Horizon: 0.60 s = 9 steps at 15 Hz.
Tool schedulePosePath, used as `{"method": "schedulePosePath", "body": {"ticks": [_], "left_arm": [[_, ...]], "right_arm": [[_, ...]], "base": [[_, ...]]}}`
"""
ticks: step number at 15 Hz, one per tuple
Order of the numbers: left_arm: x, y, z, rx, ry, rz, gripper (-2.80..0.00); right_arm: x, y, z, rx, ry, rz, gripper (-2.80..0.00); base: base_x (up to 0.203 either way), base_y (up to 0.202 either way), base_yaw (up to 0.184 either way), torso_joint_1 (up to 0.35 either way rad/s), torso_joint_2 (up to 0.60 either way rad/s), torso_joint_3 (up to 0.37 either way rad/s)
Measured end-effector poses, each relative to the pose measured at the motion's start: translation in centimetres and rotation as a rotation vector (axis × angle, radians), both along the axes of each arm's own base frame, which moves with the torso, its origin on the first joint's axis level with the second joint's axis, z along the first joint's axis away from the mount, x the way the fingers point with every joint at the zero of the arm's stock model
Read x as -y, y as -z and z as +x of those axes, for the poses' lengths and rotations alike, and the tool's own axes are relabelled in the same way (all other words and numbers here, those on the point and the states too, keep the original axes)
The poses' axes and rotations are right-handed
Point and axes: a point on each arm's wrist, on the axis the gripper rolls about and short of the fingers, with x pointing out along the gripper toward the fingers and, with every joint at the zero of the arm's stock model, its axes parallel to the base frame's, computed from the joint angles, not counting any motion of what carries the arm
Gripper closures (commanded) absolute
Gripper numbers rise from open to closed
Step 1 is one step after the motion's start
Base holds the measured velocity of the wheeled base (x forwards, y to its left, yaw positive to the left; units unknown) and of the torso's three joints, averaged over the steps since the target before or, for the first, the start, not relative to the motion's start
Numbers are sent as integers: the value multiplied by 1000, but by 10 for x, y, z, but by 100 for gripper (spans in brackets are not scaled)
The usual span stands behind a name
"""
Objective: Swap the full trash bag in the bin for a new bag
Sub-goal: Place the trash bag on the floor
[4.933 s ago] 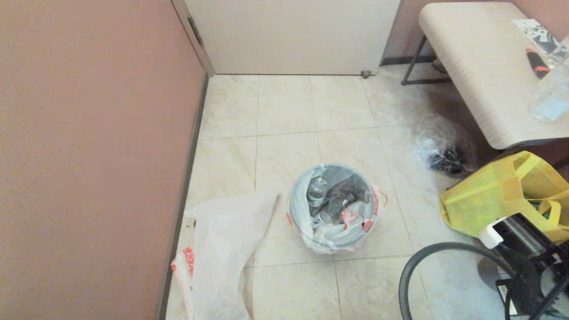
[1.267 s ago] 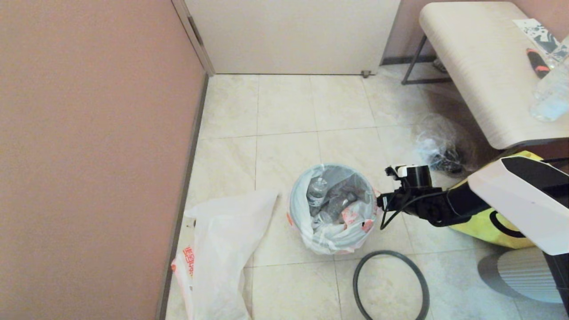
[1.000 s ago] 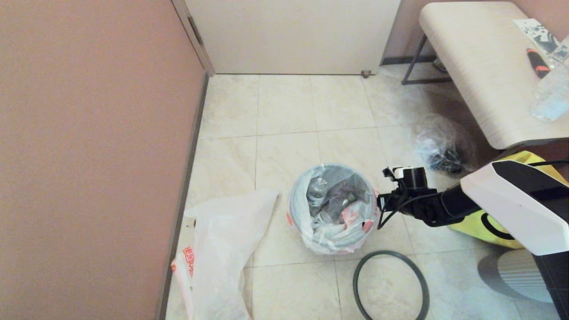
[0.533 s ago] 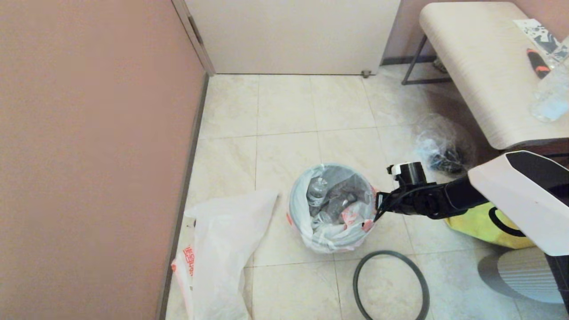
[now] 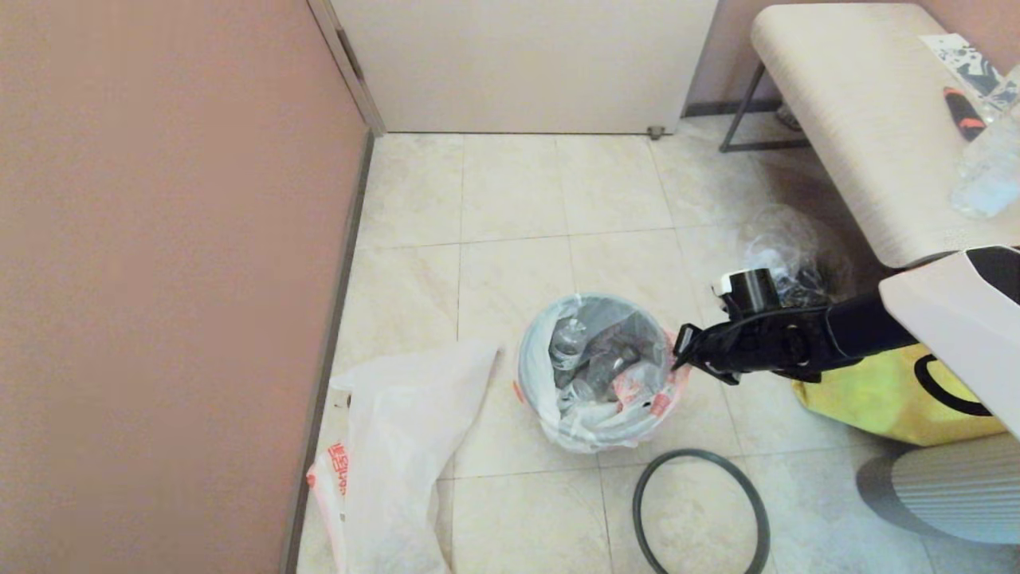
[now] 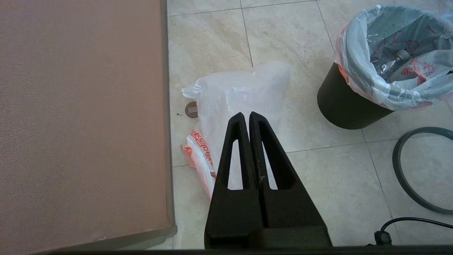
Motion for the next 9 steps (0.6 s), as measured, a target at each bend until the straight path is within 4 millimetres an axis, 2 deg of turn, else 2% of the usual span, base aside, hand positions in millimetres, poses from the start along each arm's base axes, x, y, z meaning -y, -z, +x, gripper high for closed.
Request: {"method": "schedulePosePath", "body": {"ticks": [6,9], "left_arm": [[0,0,0,0,0,0,0],[0,0,0,0,0,0,0]], "right_arm": [[-1,-17,-18,69,100,-73,0],[-16,-23,-32,147,74,-59,0]], "base": [[0,0,0,0,0,0],[0,0,0,0,0,0]]}}
